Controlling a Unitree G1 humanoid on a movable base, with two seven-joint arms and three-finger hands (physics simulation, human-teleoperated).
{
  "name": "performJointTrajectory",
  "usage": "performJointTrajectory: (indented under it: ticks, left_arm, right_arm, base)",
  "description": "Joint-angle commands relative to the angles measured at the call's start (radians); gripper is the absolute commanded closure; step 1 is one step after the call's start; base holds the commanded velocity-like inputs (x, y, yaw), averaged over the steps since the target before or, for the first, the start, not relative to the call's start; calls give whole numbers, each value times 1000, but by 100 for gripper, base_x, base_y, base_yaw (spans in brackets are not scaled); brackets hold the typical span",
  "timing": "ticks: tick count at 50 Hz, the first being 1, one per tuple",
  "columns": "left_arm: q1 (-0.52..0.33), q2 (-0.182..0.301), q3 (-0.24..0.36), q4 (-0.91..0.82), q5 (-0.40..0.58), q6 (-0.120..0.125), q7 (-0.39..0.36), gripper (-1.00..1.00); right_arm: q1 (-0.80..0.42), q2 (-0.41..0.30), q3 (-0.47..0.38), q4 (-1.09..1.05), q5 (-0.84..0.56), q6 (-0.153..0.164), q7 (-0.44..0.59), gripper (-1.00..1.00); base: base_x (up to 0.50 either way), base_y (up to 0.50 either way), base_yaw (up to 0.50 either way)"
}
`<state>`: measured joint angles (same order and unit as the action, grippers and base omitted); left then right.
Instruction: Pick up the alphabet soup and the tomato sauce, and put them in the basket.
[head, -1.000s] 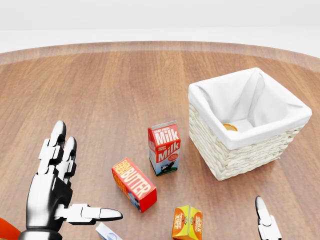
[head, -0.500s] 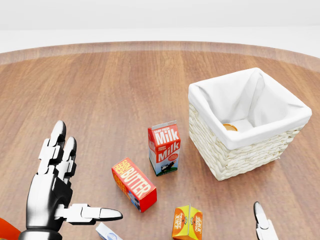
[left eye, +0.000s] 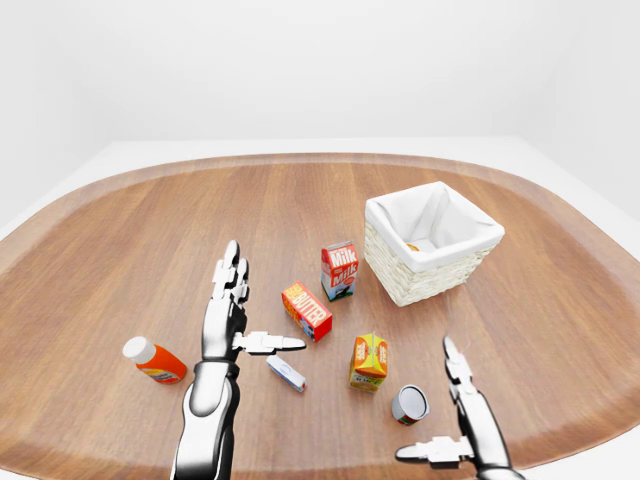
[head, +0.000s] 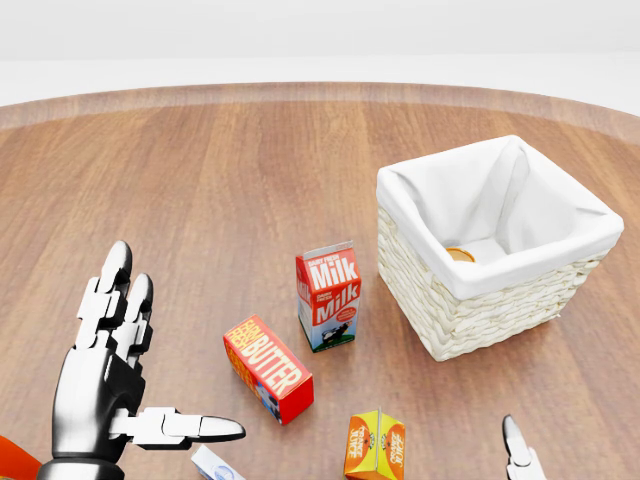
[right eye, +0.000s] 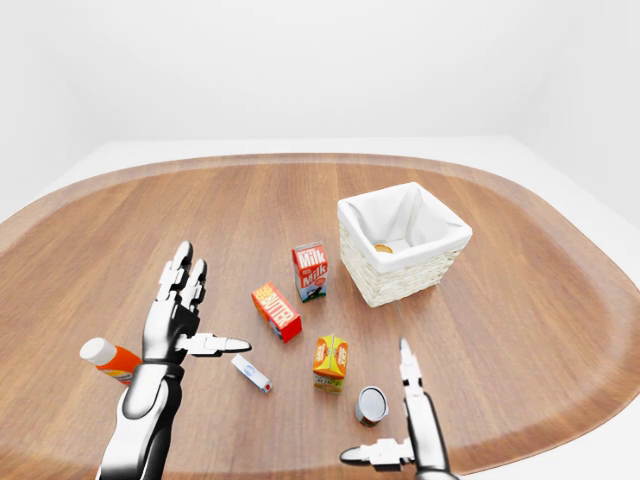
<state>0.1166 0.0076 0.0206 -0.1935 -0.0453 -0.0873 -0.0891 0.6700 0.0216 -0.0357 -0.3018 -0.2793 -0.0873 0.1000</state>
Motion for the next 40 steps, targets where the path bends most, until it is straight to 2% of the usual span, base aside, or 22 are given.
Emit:
performJointTrajectory:
  ticks: [1, 23, 40]
  left_arm:
    - [-4, -1, 5, 1, -6, 0, 1, -100]
    - [-4, -1, 4, 1, -6, 0, 1, -100]
    - [-4, -1, 5, 1, -7, 0, 1, -100]
  right_arm:
    - [-21, -3, -7, 62, -6, 0, -13, -100]
    - [-86, 5, -63, 184, -3, 0, -1, -100]
    - [-131, 10, -58, 169, -30, 0, 8, -100]
  base:
    - [0, 0, 0]
    - [0, 0, 0]
    - [0, 0, 0]
